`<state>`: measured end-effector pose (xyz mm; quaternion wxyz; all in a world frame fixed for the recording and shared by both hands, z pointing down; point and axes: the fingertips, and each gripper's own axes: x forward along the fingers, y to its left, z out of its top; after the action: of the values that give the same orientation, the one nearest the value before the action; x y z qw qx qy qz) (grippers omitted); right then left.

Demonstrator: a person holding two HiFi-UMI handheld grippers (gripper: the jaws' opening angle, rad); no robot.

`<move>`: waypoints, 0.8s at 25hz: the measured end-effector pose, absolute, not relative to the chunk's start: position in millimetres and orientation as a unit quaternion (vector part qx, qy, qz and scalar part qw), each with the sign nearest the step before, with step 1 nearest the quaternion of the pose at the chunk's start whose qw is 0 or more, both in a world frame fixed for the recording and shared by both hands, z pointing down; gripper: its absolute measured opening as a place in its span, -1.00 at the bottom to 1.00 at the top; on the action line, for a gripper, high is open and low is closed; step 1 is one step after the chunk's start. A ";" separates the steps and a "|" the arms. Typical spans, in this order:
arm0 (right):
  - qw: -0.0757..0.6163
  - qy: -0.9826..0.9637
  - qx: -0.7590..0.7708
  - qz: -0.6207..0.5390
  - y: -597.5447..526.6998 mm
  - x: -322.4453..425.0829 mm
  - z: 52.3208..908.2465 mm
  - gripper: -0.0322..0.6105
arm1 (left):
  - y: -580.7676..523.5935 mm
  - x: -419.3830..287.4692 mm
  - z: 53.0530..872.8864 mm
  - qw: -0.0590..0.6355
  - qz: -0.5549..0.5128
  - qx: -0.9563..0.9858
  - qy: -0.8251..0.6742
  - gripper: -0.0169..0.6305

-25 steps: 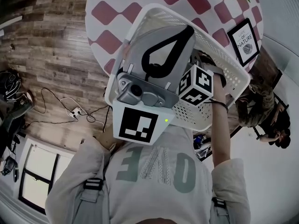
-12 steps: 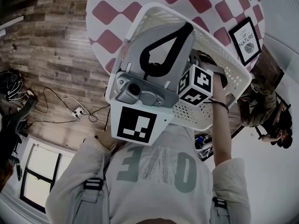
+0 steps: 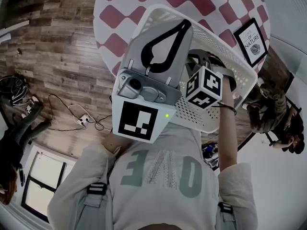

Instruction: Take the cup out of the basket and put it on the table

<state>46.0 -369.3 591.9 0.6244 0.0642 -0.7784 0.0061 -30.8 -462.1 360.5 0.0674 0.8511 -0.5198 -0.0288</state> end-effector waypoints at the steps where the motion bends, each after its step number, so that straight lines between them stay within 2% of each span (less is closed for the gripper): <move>1: 0.620 -0.782 0.068 0.006 -369.8 45.1 587.7 -0.82 | -461.1 -31.3 359.6 0.068 -0.027 0.850 -0.521 -0.93; 14: 0.547 -0.821 0.165 -0.020 -383.0 40.8 512.0 -0.82 | -443.1 -34.1 314.4 0.006 -0.025 0.850 -0.525 -0.93; 20: 0.459 -0.848 0.265 -0.004 -389.3 41.5 450.3 -0.82 | -427.8 -21.6 298.3 -0.014 -0.037 0.861 -0.506 -0.93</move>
<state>41.5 -389.3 450.3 0.4586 0.2653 -0.8481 -0.0036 -21.6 -427.8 298.3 -0.0139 0.8614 -0.5064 -0.0372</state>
